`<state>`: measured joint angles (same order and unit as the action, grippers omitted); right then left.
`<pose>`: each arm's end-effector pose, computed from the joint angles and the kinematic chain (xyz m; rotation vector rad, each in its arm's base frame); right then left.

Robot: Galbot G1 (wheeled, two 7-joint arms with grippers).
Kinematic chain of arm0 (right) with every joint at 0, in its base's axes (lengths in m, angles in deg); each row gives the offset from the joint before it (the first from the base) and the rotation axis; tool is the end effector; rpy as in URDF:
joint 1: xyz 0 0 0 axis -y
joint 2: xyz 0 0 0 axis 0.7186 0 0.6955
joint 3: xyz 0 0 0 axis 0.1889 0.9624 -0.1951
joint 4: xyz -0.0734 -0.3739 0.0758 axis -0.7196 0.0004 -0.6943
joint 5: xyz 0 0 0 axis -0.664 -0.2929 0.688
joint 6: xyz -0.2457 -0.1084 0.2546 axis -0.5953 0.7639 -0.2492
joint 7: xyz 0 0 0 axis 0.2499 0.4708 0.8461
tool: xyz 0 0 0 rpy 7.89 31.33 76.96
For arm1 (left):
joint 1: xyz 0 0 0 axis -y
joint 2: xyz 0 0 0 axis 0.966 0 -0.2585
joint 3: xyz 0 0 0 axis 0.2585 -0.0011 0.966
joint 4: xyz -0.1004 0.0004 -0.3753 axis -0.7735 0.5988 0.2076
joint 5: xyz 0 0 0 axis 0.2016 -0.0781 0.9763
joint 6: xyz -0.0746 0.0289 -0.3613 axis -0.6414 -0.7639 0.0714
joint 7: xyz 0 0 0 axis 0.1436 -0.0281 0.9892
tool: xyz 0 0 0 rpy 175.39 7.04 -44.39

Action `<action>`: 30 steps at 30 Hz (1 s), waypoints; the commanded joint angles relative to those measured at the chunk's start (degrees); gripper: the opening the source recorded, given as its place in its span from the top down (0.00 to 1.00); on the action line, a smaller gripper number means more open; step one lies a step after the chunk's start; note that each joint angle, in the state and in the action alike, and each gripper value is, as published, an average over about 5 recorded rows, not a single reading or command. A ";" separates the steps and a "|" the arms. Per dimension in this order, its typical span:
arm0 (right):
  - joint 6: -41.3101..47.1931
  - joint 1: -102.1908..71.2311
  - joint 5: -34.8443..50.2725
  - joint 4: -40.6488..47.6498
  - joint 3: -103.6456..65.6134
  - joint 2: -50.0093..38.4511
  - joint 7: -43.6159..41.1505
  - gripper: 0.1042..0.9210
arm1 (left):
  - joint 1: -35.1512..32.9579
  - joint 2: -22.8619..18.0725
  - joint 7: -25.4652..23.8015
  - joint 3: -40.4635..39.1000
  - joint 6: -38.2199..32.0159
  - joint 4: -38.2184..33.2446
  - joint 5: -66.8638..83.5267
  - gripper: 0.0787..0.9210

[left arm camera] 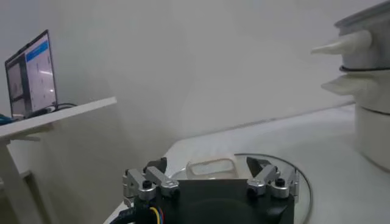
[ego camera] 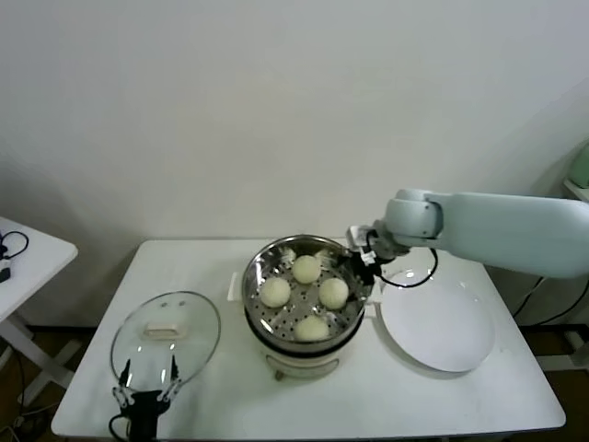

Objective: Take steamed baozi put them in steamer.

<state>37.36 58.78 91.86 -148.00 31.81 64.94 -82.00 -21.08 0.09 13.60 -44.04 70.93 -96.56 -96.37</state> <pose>0.5266 -0.0129 -0.0805 1.4603 -1.5163 1.3757 0.1058 0.0585 -0.4616 0.3727 -2.9401 -0.3806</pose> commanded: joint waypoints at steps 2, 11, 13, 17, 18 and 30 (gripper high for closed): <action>-1.21 5.28 13.16 -1.55 -3.90 -14.13 11.73 0.12 | 0.19 0.04 0.27 -0.40 -0.04 -0.40 -0.14 0.12; -6.43 -27.46 12.25 -2.28 -37.65 -25.50 33.08 0.12 | 0.71 0.25 0.20 -2.32 0.03 0.00 -0.91 0.12; -7.55 -36.90 10.95 -2.37 -46.22 -26.43 35.75 0.12 | 0.88 0.25 0.14 -2.42 0.08 0.00 -1.01 0.12; -9.47 -58.83 7.99 -3.47 -67.88 -26.87 38.49 0.12 | 1.24 0.26 0.06 -2.52 0.16 0.03 -1.26 0.12; -10.04 -64.33 7.50 -3.89 -73.15 -26.55 38.66 0.12 | 1.30 0.25 0.06 -2.54 0.18 0.04 -1.36 0.12; -23.33 -119.95 -4.72 -10.67 -122.44 -2.71 40.35 0.12 | 1.33 0.00 0.15 -2.77 -0.39 0.23 -1.40 0.12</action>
<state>24.97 -4.37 95.25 -153.62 -39.77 46.94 -47.76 -19.77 0.19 13.72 -46.71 70.74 -96.50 -97.75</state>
